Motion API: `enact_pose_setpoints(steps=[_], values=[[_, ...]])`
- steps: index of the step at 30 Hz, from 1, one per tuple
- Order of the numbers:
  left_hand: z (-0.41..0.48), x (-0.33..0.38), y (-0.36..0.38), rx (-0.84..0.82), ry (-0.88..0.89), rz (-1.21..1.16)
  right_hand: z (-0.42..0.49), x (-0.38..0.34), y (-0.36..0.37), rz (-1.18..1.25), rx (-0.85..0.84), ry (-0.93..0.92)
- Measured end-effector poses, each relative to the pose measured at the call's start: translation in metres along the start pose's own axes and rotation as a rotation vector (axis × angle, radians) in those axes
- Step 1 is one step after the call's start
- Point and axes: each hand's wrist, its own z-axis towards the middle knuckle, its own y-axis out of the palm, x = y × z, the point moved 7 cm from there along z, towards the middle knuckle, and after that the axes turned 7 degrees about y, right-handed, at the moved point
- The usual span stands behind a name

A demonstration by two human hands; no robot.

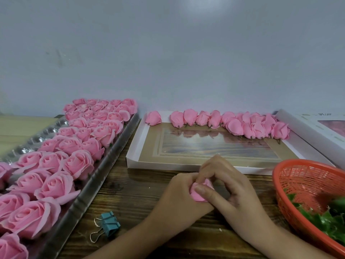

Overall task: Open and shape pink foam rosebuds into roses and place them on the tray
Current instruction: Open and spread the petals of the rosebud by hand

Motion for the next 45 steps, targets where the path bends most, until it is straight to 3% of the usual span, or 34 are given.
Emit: enact_pose_setpoints(steps=[6,10,16,23,27,32,40,45], values=[[-0.001,0.006,-0.003,0.102,0.077,0.233,-0.001,0.004,0.001,-0.033,0.019,0.076],[-0.001,0.002,-0.003,0.109,0.050,0.141,-0.001,0.005,0.002,-0.048,-0.009,0.055],[0.001,-0.001,0.000,-0.010,0.017,-0.038,-0.001,-0.001,0.001,-0.011,-0.024,-0.010],[0.000,0.005,-0.001,0.093,0.090,0.196,-0.001,0.005,-0.001,-0.049,0.038,0.070],[-0.001,0.001,-0.002,0.090,0.053,0.101,-0.001,0.004,0.000,-0.053,0.013,0.053],[0.001,0.000,0.002,-0.035,0.006,-0.090,-0.001,-0.003,-0.001,-0.021,0.020,-0.021],[0.001,0.001,-0.003,0.118,0.056,0.178,-0.001,0.007,-0.001,-0.043,0.032,0.086],[0.002,-0.004,0.001,0.030,0.023,0.040,-0.001,0.005,-0.001,-0.019,0.022,0.064]])
